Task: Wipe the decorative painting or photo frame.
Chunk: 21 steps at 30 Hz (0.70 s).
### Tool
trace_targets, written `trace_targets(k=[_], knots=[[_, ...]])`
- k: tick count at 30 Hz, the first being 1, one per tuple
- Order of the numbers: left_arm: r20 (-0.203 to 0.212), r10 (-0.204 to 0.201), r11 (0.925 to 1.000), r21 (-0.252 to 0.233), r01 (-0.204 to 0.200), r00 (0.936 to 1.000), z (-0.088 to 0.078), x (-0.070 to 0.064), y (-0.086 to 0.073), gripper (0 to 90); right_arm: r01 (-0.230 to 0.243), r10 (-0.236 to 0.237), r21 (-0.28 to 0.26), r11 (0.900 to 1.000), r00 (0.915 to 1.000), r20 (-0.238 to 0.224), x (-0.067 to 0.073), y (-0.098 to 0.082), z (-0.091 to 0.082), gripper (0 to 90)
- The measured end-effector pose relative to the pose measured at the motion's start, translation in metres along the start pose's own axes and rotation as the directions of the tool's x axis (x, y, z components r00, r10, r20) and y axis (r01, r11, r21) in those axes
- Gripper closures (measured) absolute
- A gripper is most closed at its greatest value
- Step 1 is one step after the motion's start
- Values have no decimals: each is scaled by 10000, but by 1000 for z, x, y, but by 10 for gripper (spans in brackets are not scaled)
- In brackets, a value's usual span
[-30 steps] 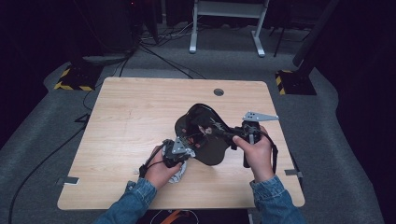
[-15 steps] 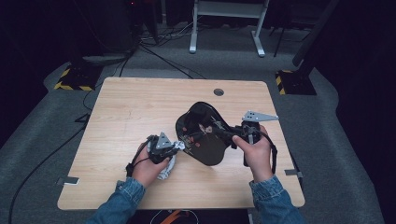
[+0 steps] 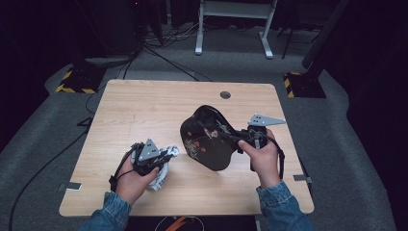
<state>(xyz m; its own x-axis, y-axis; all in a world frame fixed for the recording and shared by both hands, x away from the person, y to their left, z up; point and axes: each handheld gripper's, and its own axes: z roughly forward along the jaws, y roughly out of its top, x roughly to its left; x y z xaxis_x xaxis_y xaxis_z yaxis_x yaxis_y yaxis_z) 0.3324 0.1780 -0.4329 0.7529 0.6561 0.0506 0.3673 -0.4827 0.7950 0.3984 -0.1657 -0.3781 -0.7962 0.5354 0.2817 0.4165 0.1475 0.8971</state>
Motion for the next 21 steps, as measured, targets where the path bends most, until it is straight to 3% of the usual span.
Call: trace_targets(k=[2, 3, 9, 13, 14, 17, 18, 21], knots=[[546, 308, 9995, 58, -311, 9980, 5, -11, 0, 804, 36, -36, 6, 10000, 10000, 16, 0, 0, 0, 792], [546, 308, 9995, 58, -311, 9980, 5, -11, 0, 803, 36, -36, 6, 10000, 10000, 16, 0, 0, 0, 792], [1540, 879, 9953, 275, -932, 9842, 22, -30, 4, 803, 53, -53, 35, 10000, 10000, 3, 0, 1, 0, 792], [2210, 913, 9933, 491, -1046, 9710, 37, -38, 5, 801, 49, -49, 31, 10000, 10000, -10, 0, 1, 0, 792], [2210, 913, 9933, 491, -1046, 9710, 37, -38, 5, 800, 48, -48, 31, 10000, 10000, -2, 0, 1, 0, 792], [2970, 681, 9917, 838, -970, 9524, 52, -39, 1, 796, 42, -42, 31, 10000, 10000, 2, 0, 1, 0, 791], [3095, 587, 9917, 910, -910, 9491, 56, -40, 0, 793, 33, -33, 34, 10000, 10000, 1, 0, 1, 0, 791], [3250, 582, 9903, 1007, -958, 9439, 61, -43, -2, 742, 55, -56, 42, 10000, 10000, 8, 0, 1, 0, 791]])
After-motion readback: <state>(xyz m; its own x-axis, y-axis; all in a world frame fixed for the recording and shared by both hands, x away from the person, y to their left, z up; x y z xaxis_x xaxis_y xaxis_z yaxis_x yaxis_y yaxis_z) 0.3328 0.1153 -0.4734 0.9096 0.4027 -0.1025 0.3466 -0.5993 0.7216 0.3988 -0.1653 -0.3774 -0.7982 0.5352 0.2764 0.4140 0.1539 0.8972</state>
